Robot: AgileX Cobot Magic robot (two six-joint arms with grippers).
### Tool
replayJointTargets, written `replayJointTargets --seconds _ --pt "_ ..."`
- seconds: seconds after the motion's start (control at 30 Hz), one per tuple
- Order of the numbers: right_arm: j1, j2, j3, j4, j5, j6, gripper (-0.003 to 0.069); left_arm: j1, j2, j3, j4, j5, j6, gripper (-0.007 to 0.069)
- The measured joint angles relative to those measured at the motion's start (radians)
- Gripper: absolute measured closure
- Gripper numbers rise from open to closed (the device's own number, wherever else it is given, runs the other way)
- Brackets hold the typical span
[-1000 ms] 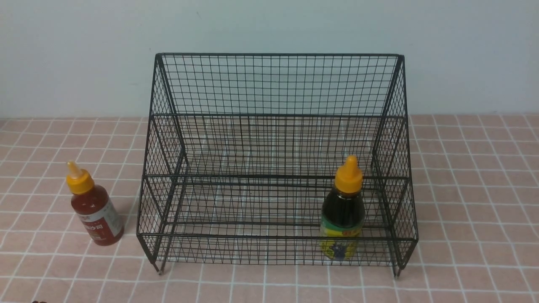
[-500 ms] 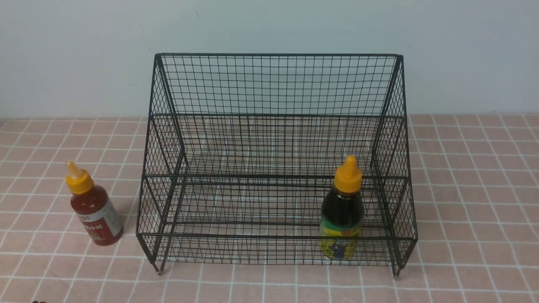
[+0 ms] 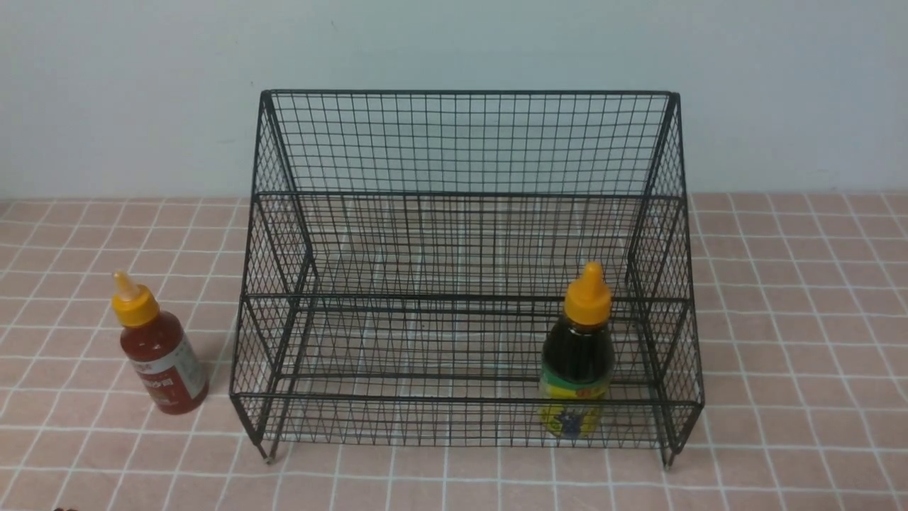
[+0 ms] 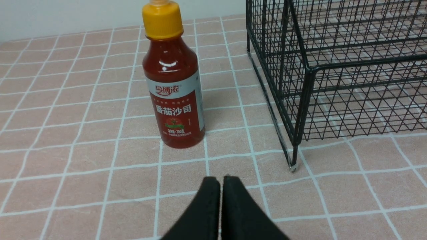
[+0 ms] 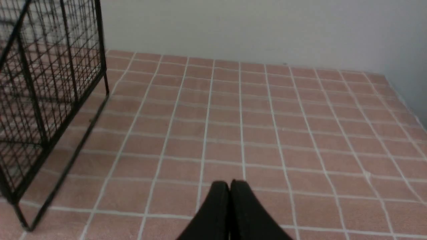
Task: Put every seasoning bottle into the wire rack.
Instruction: Use the left arm to grab the condiment bottle closest to it
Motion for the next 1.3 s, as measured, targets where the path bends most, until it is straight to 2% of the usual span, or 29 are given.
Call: replayJointTargets --seconds 1.3 --pt "0.0 0.0 0.002 0.001 -0.015 0.006 0.0671 0.0 0.0 0.003 -0.013 -0.027 -0.008 0.0631"
